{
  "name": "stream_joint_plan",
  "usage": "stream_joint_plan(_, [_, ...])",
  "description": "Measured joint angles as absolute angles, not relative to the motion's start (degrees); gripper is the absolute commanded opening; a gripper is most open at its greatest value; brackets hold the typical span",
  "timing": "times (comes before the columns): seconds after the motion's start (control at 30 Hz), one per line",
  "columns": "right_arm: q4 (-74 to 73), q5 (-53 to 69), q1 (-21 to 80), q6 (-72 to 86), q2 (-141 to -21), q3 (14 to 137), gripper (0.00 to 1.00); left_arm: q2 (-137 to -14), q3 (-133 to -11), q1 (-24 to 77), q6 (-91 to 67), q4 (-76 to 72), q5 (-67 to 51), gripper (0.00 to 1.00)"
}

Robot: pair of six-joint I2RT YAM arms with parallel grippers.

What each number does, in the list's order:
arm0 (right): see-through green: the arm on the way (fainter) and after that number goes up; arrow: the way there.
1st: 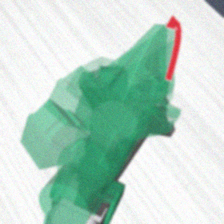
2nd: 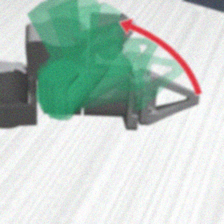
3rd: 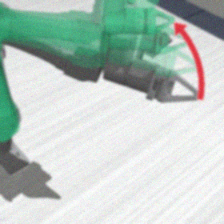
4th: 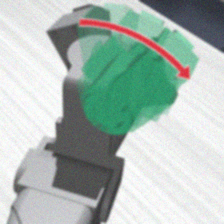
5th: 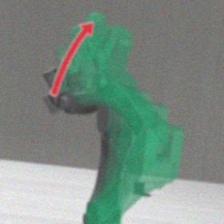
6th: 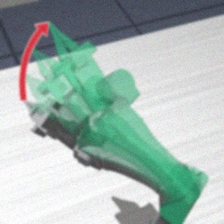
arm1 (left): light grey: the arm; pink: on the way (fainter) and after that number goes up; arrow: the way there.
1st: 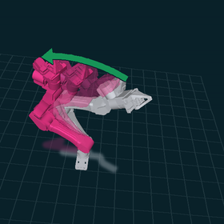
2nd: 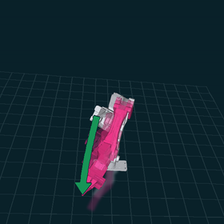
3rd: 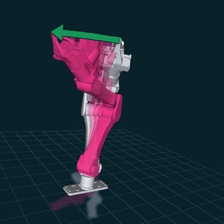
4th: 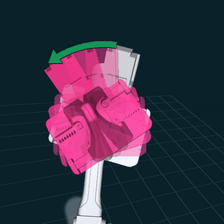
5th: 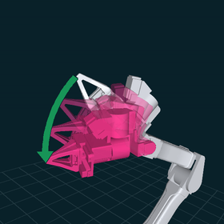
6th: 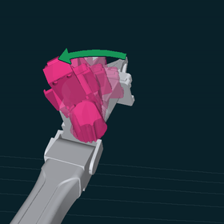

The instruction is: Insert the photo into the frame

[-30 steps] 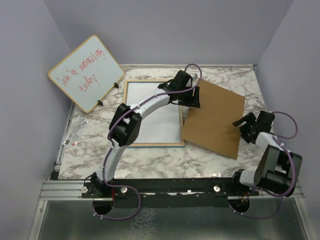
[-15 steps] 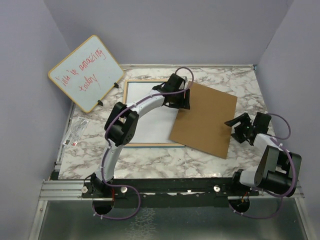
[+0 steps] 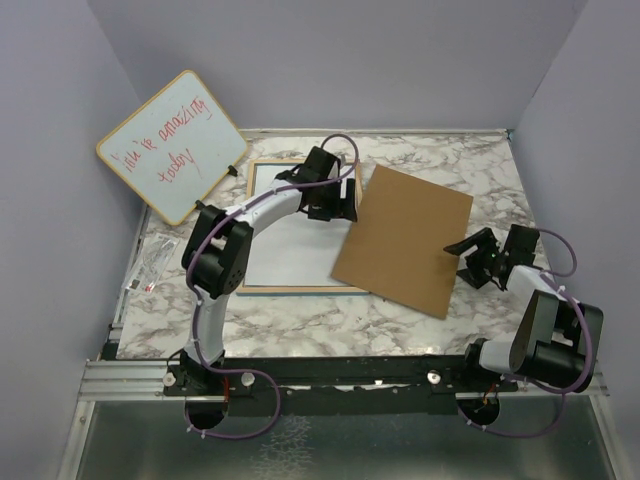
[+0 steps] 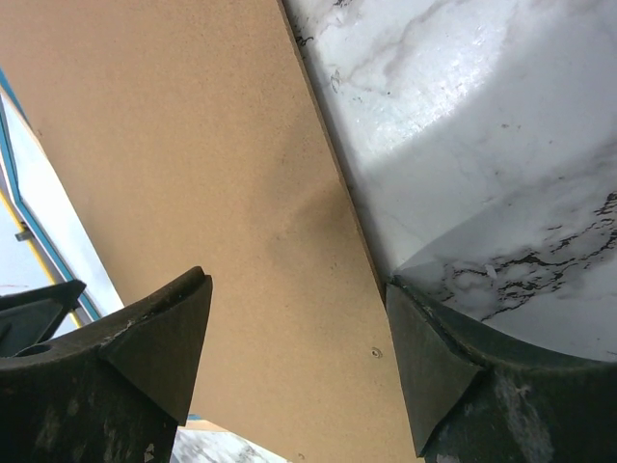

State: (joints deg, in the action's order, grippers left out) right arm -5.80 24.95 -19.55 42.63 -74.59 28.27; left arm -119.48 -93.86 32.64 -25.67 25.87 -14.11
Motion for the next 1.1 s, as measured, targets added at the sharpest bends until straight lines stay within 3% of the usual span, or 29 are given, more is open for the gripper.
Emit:
stream_joint_plan(0.53, [-6.1,26.1,-19.6,42.0,-75.3,28.6,0.77,-115.6,-84.7,32.7,-24.8,28.2,-24.8,0.66])
stream_joint_plan(0.97, [-5.8,27.0,-19.6,42.4,-75.6,28.6,0.76,-117.4,-84.7,32.7,-24.6,29.6,-31.9,0.71])
stream_joint_plan(1.1, [-5.7,27.3,-19.6,42.5,-75.7,28.5,0.76,-117.4,-84.7,32.7,-24.1,29.8,-32.2,0.67])
